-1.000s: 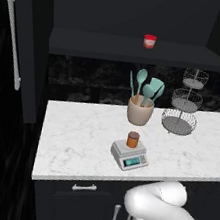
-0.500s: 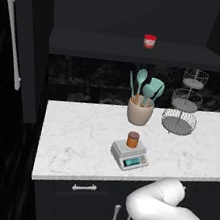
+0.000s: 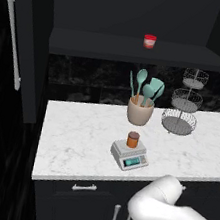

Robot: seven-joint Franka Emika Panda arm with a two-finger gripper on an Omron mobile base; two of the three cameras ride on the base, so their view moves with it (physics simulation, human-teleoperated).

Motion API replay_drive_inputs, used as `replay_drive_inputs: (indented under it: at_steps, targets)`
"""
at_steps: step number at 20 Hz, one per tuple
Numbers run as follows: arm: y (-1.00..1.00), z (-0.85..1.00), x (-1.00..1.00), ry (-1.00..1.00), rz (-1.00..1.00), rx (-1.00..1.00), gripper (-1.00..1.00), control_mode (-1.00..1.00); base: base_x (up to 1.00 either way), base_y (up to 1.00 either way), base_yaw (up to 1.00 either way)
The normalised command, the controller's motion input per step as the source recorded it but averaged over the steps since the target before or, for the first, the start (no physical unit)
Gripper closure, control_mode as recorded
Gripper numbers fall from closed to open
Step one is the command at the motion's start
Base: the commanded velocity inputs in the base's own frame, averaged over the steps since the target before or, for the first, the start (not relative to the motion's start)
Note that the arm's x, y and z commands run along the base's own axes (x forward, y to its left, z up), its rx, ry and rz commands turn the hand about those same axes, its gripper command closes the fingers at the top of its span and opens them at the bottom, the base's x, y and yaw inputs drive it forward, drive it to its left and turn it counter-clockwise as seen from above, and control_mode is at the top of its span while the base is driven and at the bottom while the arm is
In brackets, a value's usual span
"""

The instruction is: Pick the jam and place it on the digital scale for weighing, and close the cabinet.

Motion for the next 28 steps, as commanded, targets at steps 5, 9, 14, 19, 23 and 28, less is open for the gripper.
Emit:
replay_drive_inputs:
  at_steps: [5,9,14,19,23,28]
  targets:
    - [0.39,0.79,0.0,0.0,0.0,-0.06,-1.0,-1.0,0.0,0.0,0.0]
    - [0.8,0.93,-0.03,-0.03,0.0,-0.11,-1.0,-1.0,0.0,0.0,0.0]
    - [1.0,0.75,-0.08,-0.04,0.0,-0.26,-1.0,-1.0,0.0,0.0,0.0]
    - [1.0,0.22,0.21,0.0,-0.07,-0.19,-1.0,-1.0,0.0,0.0,0.0]
    - [1.0,-0.01,0.77,0.01,-0.12,-0.07,-1.0,-1.0,0.0,0.0,0.0]
    - [1.0,-0.06,1.0,0.01,-0.11,-0.01,-1.0,-1.0,0.0,0.0,0.0]
